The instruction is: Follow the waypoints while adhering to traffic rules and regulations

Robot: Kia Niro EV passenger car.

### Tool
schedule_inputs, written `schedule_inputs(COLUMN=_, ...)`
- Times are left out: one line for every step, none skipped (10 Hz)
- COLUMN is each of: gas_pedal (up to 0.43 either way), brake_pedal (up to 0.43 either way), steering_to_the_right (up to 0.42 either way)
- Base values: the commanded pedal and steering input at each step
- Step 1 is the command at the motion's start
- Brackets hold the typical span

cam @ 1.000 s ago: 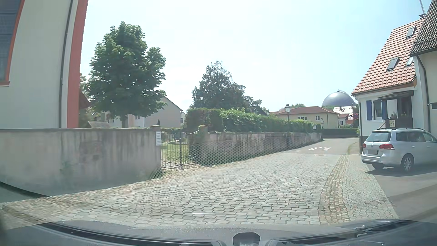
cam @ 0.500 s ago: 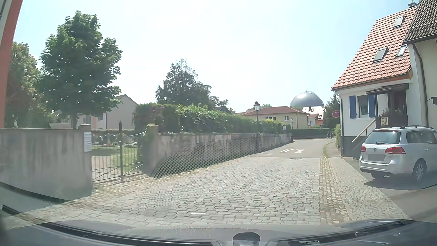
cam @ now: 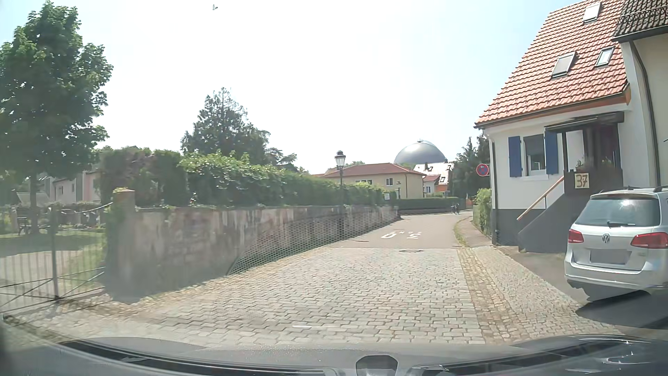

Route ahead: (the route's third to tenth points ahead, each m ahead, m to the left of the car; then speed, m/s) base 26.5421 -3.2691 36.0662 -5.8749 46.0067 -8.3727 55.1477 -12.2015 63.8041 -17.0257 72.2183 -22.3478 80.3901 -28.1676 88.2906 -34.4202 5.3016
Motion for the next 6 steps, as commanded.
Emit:
schedule_inputs(gas_pedal=0.059, brake_pedal=0.0, steering_to_the_right=0.164)
schedule_inputs(gas_pedal=0.059, brake_pedal=0.0, steering_to_the_right=0.16)
schedule_inputs(gas_pedal=0.059, brake_pedal=0.0, steering_to_the_right=0.151)
schedule_inputs(gas_pedal=0.059, brake_pedal=0.0, steering_to_the_right=0.137)
schedule_inputs(gas_pedal=0.059, brake_pedal=0.0, steering_to_the_right=0.124)
schedule_inputs(gas_pedal=0.067, brake_pedal=0.0, steering_to_the_right=0.105)
